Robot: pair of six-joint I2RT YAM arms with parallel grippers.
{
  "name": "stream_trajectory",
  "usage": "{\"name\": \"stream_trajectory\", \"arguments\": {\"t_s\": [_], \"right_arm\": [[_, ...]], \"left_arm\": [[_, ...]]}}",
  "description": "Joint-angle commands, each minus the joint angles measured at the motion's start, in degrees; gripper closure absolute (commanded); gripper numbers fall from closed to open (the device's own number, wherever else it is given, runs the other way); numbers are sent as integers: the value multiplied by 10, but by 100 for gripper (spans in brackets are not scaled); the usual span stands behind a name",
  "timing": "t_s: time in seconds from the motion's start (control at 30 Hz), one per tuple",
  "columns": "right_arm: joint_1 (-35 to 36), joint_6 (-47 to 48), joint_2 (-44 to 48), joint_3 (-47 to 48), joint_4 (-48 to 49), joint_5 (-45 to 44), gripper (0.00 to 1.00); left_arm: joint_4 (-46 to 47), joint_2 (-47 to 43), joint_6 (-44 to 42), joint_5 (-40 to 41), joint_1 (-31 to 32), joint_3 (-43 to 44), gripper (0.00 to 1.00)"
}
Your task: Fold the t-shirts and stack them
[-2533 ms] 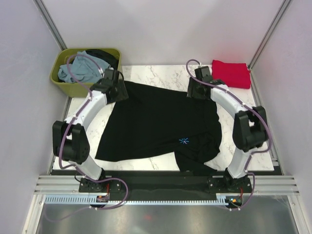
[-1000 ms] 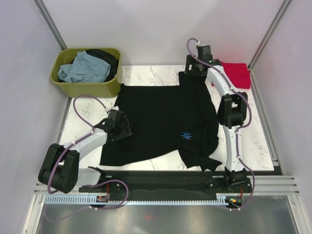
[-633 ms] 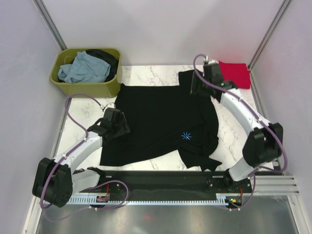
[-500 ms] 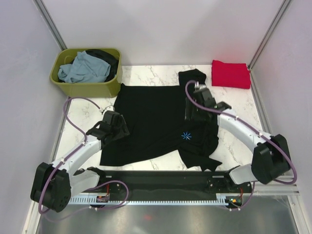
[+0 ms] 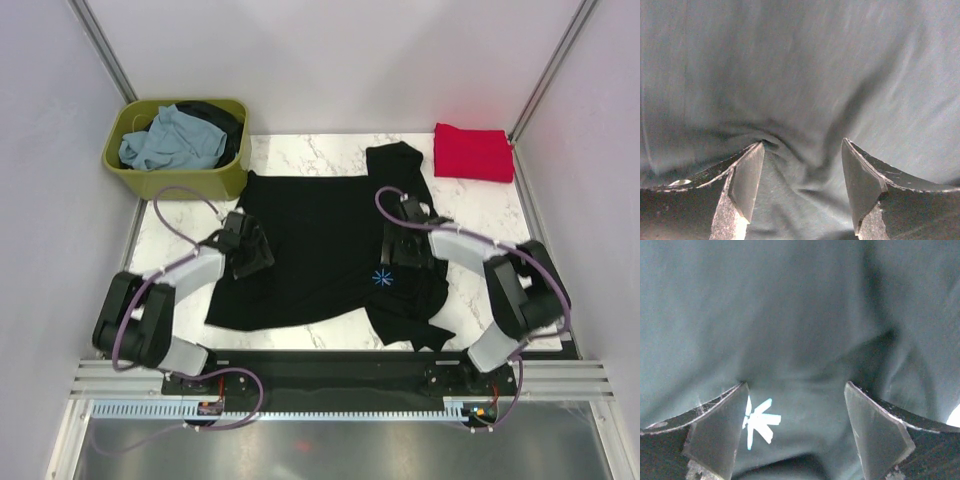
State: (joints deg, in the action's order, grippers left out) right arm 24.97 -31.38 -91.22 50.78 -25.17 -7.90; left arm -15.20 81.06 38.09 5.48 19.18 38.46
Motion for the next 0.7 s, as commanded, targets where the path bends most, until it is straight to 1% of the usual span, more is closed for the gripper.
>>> {"name": "stream_trajectory", "arguments": {"t_s": [0.0, 0.03, 0.07, 0.1, 0.13, 0.17, 0.2, 0.23, 0.27, 0.3, 0.33, 0.4, 0.47, 0.5, 0.53, 0.57, 0.6, 0.63, 0.67], "right_arm": [[-54, 25, -104, 88, 33, 10, 14], [-75, 32, -126, 109, 28, 10, 14], [-84, 38, -168, 132, 24, 4, 15], [-90, 42, -187, 188, 14, -2, 15], [-100, 53, -206, 221, -11, -9, 15], [-103, 62, -238, 256, -24, -22, 15], [-105, 70, -254, 328, -41, -24, 15], [-110, 91, -266, 365, -65, -28, 15], [-112, 100, -286, 398, -73, -39, 15], [-112, 109, -294, 457, -80, -55, 14], [-116, 119, -301, 486, -90, -48, 14], [-118, 149, -310, 547, -103, -34, 14], [-118, 161, -272, 550, -106, -14, 14], [-118, 157, -248, 520, -102, -15, 14], [-118, 151, -191, 497, -89, -17, 14], [-117, 147, -160, 470, -79, -16, 14], [-117, 133, -127, 404, -69, -16, 13], [-118, 125, -61, 370, -52, -24, 13], [-117, 116, -29, 334, -45, -30, 13]], "left_arm": [[20, 99, -21, -46, -60, 35, 29], [22, 111, -23, -40, -67, 57, 29], [35, 121, -24, -37, -76, 66, 35], [36, 145, -27, -41, -89, 78, 36], [30, 159, -28, -36, -91, 117, 36], [20, 172, -29, -21, -92, 143, 33], [-16, 209, -36, -12, -96, 174, 33], [-37, 225, -40, -2, -99, 234, 33], [-51, 243, -44, 5, -102, 263, 32], [-61, 257, -51, 2, -109, 288, 32], [-78, 276, -54, 1, -112, 329, 32], [-91, 275, -55, 1, -115, 354, 32], [-95, 228, -52, 5, -114, 363, 32], [-95, 200, -51, 14, -102, 357, 32], [-98, 147, -53, 46, -94, 343, 31], [-100, 115, -56, 65, -84, 332, 29], [-103, 88, -55, 86, -63, 318, 28], [-106, 63, -50, 100, -56, 283, 28], [-111, 9, -43, 100, -54, 262, 28]]}}
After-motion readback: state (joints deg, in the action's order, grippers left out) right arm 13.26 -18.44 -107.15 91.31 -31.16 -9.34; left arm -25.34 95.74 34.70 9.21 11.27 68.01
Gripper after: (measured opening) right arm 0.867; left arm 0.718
